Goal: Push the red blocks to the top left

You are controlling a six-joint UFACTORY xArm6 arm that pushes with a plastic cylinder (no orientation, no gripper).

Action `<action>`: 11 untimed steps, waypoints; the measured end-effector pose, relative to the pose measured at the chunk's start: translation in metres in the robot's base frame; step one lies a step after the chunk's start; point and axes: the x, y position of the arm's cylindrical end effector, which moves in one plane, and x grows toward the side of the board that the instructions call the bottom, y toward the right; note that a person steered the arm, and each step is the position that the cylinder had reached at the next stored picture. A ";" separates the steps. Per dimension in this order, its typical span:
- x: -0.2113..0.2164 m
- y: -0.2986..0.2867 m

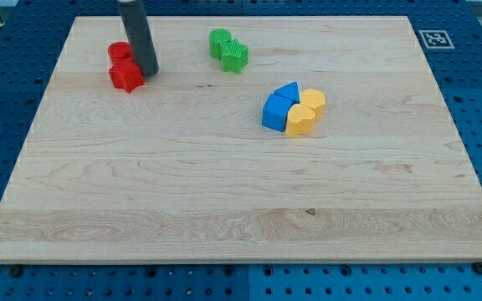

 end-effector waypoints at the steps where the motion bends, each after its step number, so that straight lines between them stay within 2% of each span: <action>1: 0.033 0.027; 3: 0.041 -0.049; 10: -0.054 -0.057; 11: -0.050 -0.054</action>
